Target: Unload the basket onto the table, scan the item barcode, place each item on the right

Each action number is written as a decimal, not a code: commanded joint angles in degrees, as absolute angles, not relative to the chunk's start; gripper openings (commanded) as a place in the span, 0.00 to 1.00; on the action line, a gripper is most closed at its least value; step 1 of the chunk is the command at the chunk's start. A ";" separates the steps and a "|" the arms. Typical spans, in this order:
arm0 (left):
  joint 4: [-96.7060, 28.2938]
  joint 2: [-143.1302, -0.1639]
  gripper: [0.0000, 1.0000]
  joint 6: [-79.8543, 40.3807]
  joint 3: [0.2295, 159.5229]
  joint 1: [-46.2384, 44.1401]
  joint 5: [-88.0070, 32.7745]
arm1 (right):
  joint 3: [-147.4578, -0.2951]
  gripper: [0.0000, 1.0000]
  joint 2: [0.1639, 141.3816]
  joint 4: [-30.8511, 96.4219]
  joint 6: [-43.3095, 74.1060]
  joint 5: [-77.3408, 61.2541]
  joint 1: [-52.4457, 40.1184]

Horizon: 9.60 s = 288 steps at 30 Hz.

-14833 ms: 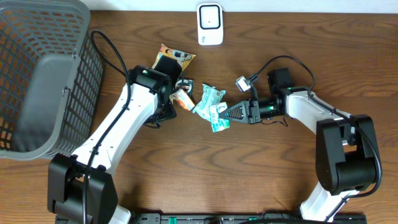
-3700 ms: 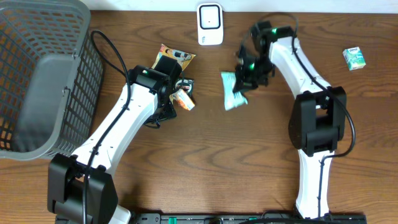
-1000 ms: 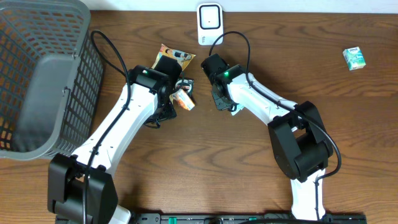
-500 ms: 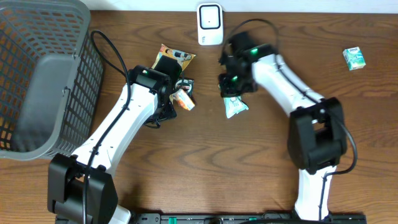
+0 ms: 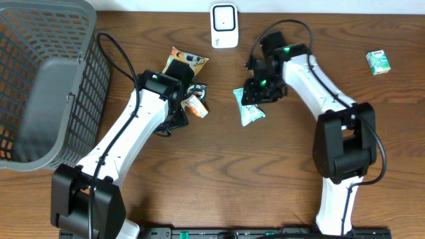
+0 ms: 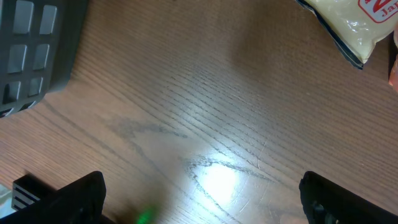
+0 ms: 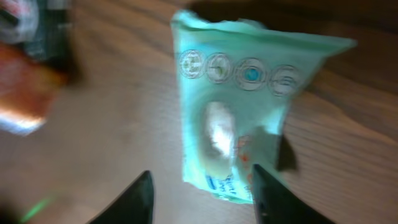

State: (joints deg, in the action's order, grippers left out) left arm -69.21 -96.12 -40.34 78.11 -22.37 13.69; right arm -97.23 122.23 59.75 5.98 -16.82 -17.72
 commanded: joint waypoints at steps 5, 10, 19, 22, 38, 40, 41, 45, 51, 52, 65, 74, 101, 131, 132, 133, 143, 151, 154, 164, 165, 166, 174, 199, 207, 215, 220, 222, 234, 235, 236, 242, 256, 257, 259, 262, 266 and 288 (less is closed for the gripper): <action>-69.60 -95.81 0.98 -40.84 77.78 -22.20 14.63 | -97.32 0.67 121.14 59.13 12.21 -3.51 -18.17; -69.60 -95.81 0.98 -40.84 77.78 -22.20 14.63 | -97.27 0.82 121.89 59.11 11.31 -7.55 -15.62; -69.60 -95.81 0.98 -40.82 77.78 -22.20 14.63 | -96.47 0.84 125.64 58.02 5.85 -24.10 -11.88; -69.60 -95.81 0.98 -40.84 77.78 -22.20 14.63 | -95.98 0.83 127.57 57.58 5.19 -26.68 -11.68; -69.60 -95.81 0.97 -40.84 77.78 -22.20 14.63 | -97.62 0.01 134.13 56.69 4.14 -31.79 -11.66; -69.60 -95.81 0.98 -40.82 77.78 -22.20 14.63 | -98.98 0.01 132.86 57.65 4.14 -30.65 -11.66; -69.60 -95.81 0.98 -40.84 77.78 -22.20 14.63 | -99.77 0.01 132.00 58.26 4.19 -29.54 -11.68; -69.60 -95.81 0.98 -40.84 77.78 -22.20 14.63 | -102.89 0.01 127.28 61.17 4.51 -21.30 -12.99; -69.60 -95.81 0.98 -40.84 77.78 -22.20 14.63 | -103.39 0.01 118.80 62.65 12.08 2.96 -18.68; -69.60 -95.81 0.98 -40.84 77.78 -22.20 14.63 | -103.39 0.01 117.99 63.16 13.17 7.40 -19.92; -69.60 -95.81 0.98 -40.84 77.78 -22.20 14.63 | -96.88 0.01 122.10 64.64 28.71 53.12 -33.45; -69.60 -95.81 0.98 -40.84 77.78 -22.20 14.63 | -96.18 0.03 127.68 64.49 29.30 46.61 -35.53; -69.60 -95.81 0.98 -40.84 77.78 -22.20 14.63 | -97.84 0.45 127.72 66.06 26.57 31.97 -36.18; -69.60 -95.81 0.98 -40.82 77.78 -22.20 14.63 | -98.83 0.52 124.22 62.65 24.14 17.30 -33.34; -69.60 -95.81 0.98 -40.82 77.78 -22.20 14.63 | -97.84 0.52 124.22 62.06 24.21 18.04 -33.45; -69.60 -95.81 0.98 -40.84 77.78 -22.20 14.63 | -96.68 0.52 124.25 61.19 24.21 18.63 -33.47; -69.60 -95.81 0.98 -40.84 77.78 -22.20 14.63 | -86.13 0.29 124.44 52.01 24.23 22.33 -33.19; -69.60 -95.81 0.98 -40.82 77.78 -22.20 14.63 | -90.13 0.01 124.20 54.00 21.43 10.09 -30.76; -69.60 -95.81 0.98 -40.84 77.78 -22.20 14.63 | -94.00 0.01 123.22 55.75 17.63 -0.73 -28.08; -69.60 -95.81 0.98 -40.82 77.78 -22.20 14.63 | -96.44 0.01 119.72 57.89 0.47 -51.22 -13.78; -69.60 -95.81 0.98 -40.82 77.78 -22.20 14.63 | -95.83 0.01 119.81 57.89 -1.45 -55.57 -12.40; -69.60 -95.81 0.98 -40.84 77.78 -22.20 14.63 | -94.94 0.01 119.83 57.84 -3.18 -59.27 -11.14; -69.60 -95.81 0.98 -40.84 77.78 -22.20 14.63 | -78.54 0.01 120.14 48.93 -6.24 -69.14 -4.40; -69.60 -95.81 0.98 -40.84 77.78 -22.20 14.63 | -80.73 0.76 119.15 61.45 -6.24 -43.97 10.44; -69.60 -95.81 0.98 -40.84 77.78 -22.20 14.63 | -75.05 0.79 119.17 50.96 1.37 -38.24 5.93; -69.60 -95.81 0.98 -40.84 77.78 -22.20 14.63 | -70.43 0.07 119.17 44.69 4.67 -38.24 0.71; -69.60 -95.81 0.98 -40.82 77.78 -22.20 14.63 | -72.34 0.01 119.13 45.84 4.67 -39.38 -1.13; -69.60 -95.81 0.98 -40.84 77.78 -22.20 14.63 | -74.41 0.01 118.89 47.53 4.60 -39.42 -1.61; -69.60 -95.81 0.98 -40.82 77.78 -22.20 14.63 | -89.06 0.01 108.62 51.57 -6.76 -39.53 -10.22; -69.60 -95.81 0.98 -40.82 77.78 -22.20 14.63 | -89.36 0.01 106.85 50.17 -8.01 -39.51 -11.42; -69.60 -95.81 0.98 -40.84 77.78 -22.20 14.63 | -89.36 0.01 105.30 48.71 -8.99 -39.11 -12.45; -69.60 -95.81 0.98 -40.84 77.78 -22.20 14.63 | -89.36 0.01 97.43 42.70 -16.53 -31.83 -18.13; -69.60 -95.81 0.98 -40.84 77.78 -22.20 14.63 | -89.25 0.01 95.48 41.32 -21.93 -24.95 -21.85; -69.60 -95.81 0.98 -40.82 77.78 -22.20 14.63 | -89.25 0.01 95.48 41.28 -21.93 -24.51 -21.85; -69.60 -95.81 0.98 -40.84 77.78 -22.20 14.63 | -89.25 0.01 95.48 41.30 -21.93 -23.86 -21.85; -69.60 -95.81 0.97 -40.84 77.78 -22.20 14.63 | -89.23 0.01 95.53 41.30 -21.96 -23.88 -21.85; -69.60 -95.81 0.98 -40.84 77.78 -22.20 14.63 | -89.23 0.01 95.53 41.36 -21.96 -23.83 -21.82; -69.60 -95.81 0.98 -40.84 77.78 -22.20 14.63 | -78.98 0.10 106.06 48.80 -19.62 -18.09 -21.28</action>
